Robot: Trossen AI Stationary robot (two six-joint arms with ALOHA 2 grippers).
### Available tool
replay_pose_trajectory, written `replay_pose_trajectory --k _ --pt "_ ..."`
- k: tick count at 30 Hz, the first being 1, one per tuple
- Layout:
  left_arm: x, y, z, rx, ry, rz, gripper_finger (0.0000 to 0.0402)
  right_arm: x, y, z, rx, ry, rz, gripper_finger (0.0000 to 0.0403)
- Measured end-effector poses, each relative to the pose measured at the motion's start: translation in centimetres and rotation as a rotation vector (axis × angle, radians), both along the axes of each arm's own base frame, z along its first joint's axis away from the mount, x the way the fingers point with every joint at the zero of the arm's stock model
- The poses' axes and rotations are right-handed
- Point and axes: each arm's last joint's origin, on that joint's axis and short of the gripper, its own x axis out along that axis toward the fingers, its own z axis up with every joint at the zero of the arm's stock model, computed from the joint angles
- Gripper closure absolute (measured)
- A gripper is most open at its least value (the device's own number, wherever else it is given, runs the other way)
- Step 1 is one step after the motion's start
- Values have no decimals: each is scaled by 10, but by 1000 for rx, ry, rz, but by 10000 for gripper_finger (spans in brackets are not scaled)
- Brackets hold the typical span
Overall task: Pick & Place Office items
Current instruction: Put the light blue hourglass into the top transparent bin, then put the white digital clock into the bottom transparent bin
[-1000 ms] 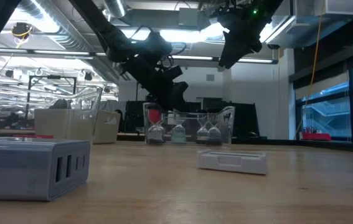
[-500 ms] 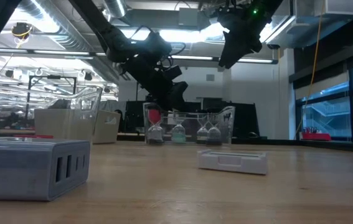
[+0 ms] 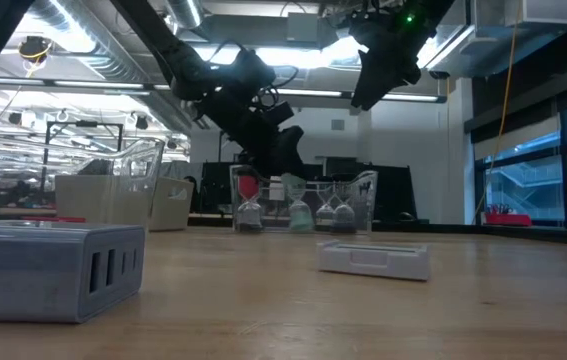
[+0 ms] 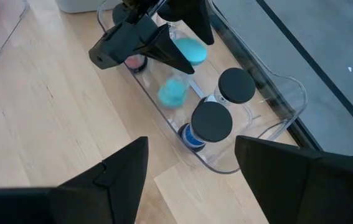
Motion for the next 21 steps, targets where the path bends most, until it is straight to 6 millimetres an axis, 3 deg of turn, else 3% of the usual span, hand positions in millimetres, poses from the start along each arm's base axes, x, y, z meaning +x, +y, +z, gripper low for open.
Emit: replay_pose_trajectory --k 7,15,21 --pt "-1 0 11 18 -38 5 126 0 0 0 1 4 0 158" --pt "-19 -15 67 71 -120 -27 120 -3 1 -2 9 41 -3 158" --pt "-53 -55 118 85 -73 -116 121 -5 1 -4 27 54 -21 158"
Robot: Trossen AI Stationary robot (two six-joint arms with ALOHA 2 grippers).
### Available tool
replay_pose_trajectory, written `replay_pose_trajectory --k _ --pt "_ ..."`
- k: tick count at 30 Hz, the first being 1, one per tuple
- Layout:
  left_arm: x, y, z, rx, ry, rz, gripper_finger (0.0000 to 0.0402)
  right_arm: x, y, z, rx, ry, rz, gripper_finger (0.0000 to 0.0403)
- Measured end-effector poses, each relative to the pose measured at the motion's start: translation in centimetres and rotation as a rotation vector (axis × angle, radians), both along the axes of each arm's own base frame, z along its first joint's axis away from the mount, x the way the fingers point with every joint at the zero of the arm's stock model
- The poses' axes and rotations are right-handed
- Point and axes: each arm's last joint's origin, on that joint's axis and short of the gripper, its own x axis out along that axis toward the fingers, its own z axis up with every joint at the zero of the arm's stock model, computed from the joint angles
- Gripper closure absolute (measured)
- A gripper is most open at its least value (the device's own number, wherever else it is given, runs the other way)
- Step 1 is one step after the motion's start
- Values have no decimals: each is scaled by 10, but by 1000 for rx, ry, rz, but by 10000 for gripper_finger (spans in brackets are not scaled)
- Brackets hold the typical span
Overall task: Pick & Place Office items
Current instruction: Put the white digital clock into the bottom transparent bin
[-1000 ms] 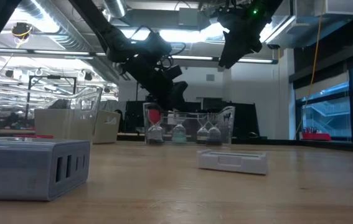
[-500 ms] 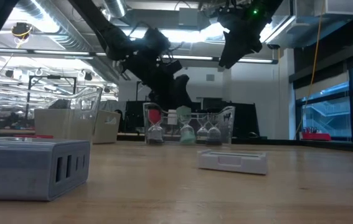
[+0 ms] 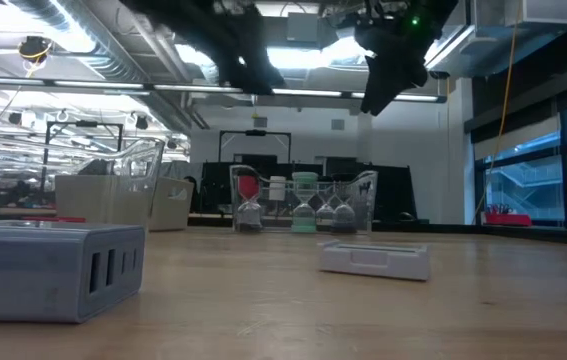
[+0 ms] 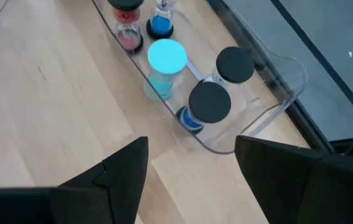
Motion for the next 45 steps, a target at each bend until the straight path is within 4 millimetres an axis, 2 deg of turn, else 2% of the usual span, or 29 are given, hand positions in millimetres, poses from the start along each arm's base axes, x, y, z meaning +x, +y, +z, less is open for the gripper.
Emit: replay_pose_trajectory --k 5,9,13,17,24,28,33,40,45 --pt "-40 -46 33 -108 26 -52 121 -2 6 -2 6 28 14 158" --pt "-66 -80 42 -218 69 -100 121 0 16 -1 21 14 27 158" --pt "-78 -108 44 -267 116 -129 121 2 34 -2 36 5 65 158" --pt "-80 -127 42 -272 122 -73 121 2 59 -2 82 -16 108 158" --pt "-83 -144 39 -250 118 15 121 -4 104 -13 101 -43 139 158" --pt "-85 -152 38 -227 128 1 121 -8 128 -30 95 -109 129 158" --pt "-86 -158 39 -197 121 2 121 -9 155 -60 115 -238 215 158" --pt "-87 -159 39 -183 105 35 121 -3 173 -104 167 -387 329 147" --pt "-87 -159 39 -186 102 39 121 4 180 -132 215 -351 463 110"
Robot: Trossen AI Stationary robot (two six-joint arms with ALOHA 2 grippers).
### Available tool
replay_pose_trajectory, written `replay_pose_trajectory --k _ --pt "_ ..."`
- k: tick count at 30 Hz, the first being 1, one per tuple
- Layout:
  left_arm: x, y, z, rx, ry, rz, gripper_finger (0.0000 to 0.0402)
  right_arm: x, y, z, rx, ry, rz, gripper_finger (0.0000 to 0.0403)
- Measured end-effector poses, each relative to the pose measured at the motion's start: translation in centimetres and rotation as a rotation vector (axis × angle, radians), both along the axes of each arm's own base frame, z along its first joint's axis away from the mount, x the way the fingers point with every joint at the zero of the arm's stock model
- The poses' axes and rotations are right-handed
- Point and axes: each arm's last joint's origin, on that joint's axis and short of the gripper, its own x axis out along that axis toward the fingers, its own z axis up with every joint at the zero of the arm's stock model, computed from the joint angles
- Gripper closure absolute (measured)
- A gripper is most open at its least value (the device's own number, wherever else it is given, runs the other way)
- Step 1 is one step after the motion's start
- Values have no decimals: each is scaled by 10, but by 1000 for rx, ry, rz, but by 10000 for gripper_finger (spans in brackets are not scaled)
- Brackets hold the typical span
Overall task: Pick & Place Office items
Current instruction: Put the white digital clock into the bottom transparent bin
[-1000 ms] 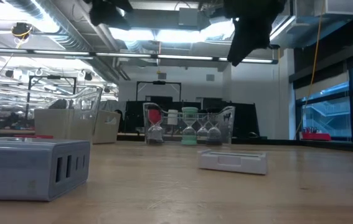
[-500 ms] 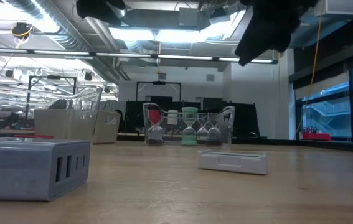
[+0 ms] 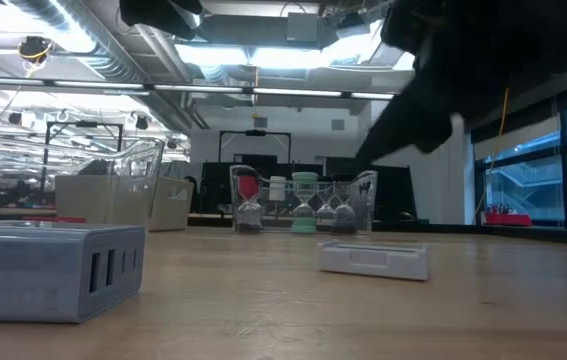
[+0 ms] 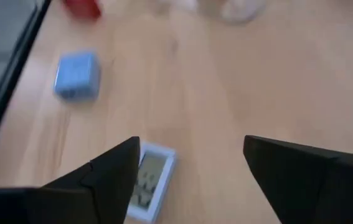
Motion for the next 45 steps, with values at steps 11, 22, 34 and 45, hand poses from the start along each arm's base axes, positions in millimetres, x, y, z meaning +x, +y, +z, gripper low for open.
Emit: replay_pose_trajectory --k 11,22,34,45 --pt "0 0 0 -32 -10 20 121 23 18 -46 -39 -9 233 83" --pt "0 0 0 -49 -18 33 121 17 45 -47 -125 -44 170 83" --pt "0 0 0 -49 -17 33 121 7 37 -59 -100 101 -18 83" --pt "0 0 0 -43 -17 35 121 13 42 -52 -4 82 -19 83"
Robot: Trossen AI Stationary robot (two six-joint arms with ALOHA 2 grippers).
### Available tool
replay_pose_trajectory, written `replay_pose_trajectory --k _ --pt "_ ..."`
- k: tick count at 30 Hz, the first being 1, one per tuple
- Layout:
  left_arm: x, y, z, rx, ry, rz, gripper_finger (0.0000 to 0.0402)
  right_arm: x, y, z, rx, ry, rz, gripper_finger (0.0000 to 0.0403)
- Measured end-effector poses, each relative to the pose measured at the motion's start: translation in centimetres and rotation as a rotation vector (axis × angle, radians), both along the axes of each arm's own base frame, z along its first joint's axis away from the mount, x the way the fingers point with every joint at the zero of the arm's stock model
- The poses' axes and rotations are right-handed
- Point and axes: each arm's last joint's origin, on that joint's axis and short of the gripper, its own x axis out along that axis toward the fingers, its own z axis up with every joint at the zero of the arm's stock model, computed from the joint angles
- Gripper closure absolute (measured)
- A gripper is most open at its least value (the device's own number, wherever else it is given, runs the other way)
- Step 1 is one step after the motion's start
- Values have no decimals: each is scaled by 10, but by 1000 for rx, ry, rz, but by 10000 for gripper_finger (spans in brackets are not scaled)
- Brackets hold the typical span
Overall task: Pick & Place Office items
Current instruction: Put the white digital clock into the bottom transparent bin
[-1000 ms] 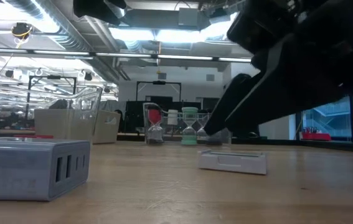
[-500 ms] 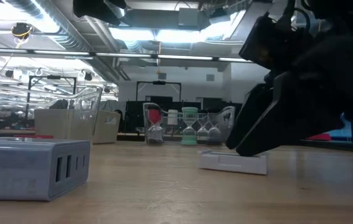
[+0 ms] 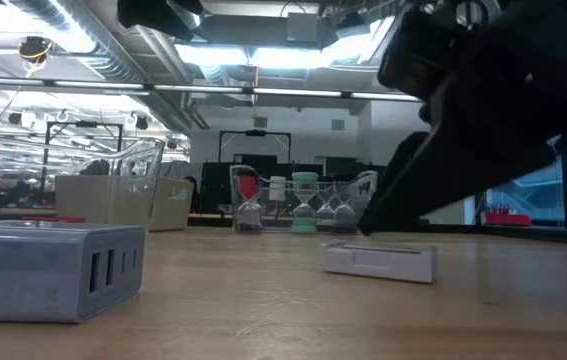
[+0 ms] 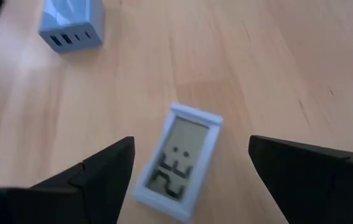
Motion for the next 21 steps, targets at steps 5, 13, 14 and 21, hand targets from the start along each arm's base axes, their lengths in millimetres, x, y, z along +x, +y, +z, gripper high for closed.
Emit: replay_pose_trajectory --k 5,13,14,21 --pt "0 0 0 -1 -1 2 121 2 1 2 21 1 -15 83" --pt "0 0 0 0 4 2 121 0 7 -15 36 36 -23 83" --pt "0 0 0 0 4 2 121 1 8 -16 39 30 -21 83" --pt "-1 0 -1 2 10 2 121 0 7 -20 -145 34 99 90"
